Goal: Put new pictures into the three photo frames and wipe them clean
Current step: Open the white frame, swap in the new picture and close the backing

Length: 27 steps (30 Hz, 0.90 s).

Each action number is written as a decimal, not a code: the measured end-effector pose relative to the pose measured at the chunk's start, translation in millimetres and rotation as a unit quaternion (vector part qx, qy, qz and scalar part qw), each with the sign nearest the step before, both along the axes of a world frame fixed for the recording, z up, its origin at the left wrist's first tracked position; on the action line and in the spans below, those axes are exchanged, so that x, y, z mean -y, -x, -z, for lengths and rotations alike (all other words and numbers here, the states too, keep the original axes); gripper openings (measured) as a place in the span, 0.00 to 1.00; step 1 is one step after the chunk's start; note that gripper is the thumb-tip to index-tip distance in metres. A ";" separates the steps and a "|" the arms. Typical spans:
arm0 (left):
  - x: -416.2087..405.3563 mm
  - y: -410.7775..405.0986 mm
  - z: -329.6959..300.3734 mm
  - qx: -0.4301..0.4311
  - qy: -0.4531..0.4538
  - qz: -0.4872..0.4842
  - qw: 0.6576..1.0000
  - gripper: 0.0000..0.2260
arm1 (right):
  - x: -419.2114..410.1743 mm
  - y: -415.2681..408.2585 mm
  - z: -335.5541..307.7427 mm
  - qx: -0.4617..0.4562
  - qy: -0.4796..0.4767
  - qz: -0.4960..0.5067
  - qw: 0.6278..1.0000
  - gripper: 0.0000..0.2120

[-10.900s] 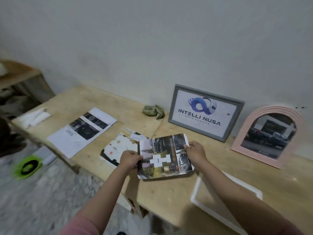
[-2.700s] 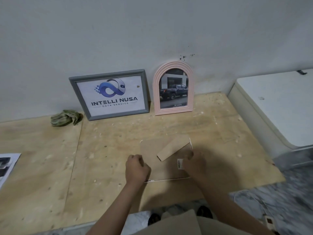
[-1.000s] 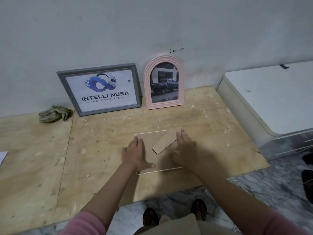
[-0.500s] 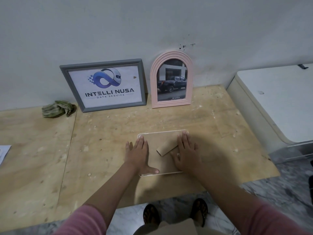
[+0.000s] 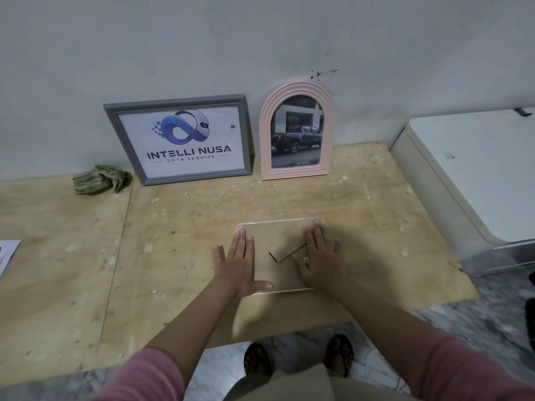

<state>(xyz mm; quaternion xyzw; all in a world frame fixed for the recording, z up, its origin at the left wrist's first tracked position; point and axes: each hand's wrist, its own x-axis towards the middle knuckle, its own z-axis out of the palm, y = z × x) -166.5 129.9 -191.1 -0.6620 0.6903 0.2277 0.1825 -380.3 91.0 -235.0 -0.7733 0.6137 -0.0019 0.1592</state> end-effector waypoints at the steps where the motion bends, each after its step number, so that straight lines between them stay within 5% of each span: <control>1: -4.1 1.6 0.2 -0.001 0.003 -0.005 1.000 0.54 | 0.1 0.6 -1.0 -0.010 -0.008 0.000 1.000 0.44; 7: -36.6 8.1 17.4 -0.028 0.061 -0.040 0.997 0.40 | -24.6 3.4 -9.4 -0.052 -0.014 0.011 0.999 0.46; 27: -26.5 10.8 5.8 0.001 0.067 -0.003 0.998 0.38 | -3.5 17.6 -1.5 -0.051 0.056 -0.028 0.997 0.40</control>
